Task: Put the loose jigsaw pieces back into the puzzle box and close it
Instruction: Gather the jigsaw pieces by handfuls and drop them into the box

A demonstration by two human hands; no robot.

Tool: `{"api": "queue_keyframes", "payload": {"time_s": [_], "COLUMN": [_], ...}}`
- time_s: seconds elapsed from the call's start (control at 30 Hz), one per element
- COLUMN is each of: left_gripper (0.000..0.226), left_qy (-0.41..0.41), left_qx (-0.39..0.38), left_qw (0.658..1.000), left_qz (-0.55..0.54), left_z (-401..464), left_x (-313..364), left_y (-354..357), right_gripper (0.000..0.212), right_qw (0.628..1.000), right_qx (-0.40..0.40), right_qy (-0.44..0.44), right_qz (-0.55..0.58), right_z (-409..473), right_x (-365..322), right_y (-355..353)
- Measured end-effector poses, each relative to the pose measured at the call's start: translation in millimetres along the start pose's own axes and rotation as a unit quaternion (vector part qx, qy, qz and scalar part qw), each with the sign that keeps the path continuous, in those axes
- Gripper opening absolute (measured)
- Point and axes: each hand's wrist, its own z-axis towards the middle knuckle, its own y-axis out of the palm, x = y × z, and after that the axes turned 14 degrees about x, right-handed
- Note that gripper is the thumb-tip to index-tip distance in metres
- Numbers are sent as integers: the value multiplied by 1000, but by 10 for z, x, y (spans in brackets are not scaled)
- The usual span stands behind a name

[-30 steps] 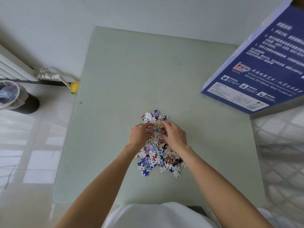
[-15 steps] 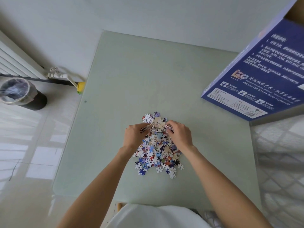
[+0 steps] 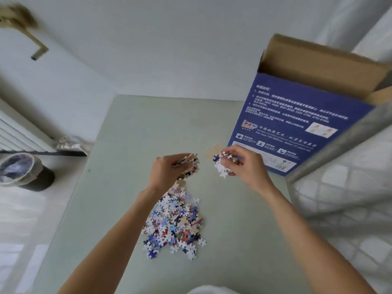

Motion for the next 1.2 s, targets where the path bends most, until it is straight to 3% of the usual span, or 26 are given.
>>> {"api": "queue_keyframes", "payload": {"time_s": [0.2, 0.3, 0.37, 0.5, 0.63, 0.8, 0.93, 1.03, 1.2], "left_gripper": [26, 26, 25, 21, 25, 28, 28, 26, 25], "left_qy": [123, 177, 197, 239, 272, 377, 491, 490, 426], "left_qx": [0, -11, -6, 13, 16, -17, -99, -159, -218], "left_qw": [989, 978, 971, 957, 943, 922, 864, 850, 867], "left_qz": [-87, -112, -135, -164, -190, -88, 47, 109, 137], "left_z": [638, 910, 1075, 1383, 1636, 1882, 2021, 2020, 1987], "left_x": [1116, 1548, 1769, 2162, 2409, 2531, 2561, 2580, 2553], "left_y": [244, 376, 453, 637, 838, 1124, 1265, 1297, 1309], "right_gripper": [14, 15, 18, 19, 21, 19, 20, 19, 20], "right_qw": [983, 970, 952, 908, 905, 922, 925, 921, 921], "right_qx": [142, 200, 229, 210, 162, 106, 98, 116, 144], "right_qy": [-115, -139, -163, -224, -232, -212, -206, -212, -207], "right_qz": [26, -26, -121, -285, -317, -306, -305, -304, -296], "right_z": [629, 1026, 1254, 1485, 1554, 1614, 1600, 1580, 1551], "right_x": [-675, -708, -633, -453, -261, -108, -88, -81, -73], "right_y": [-1249, -1679, -1841, -1947, -1963, -2005, -2030, -2040, -2017]}}
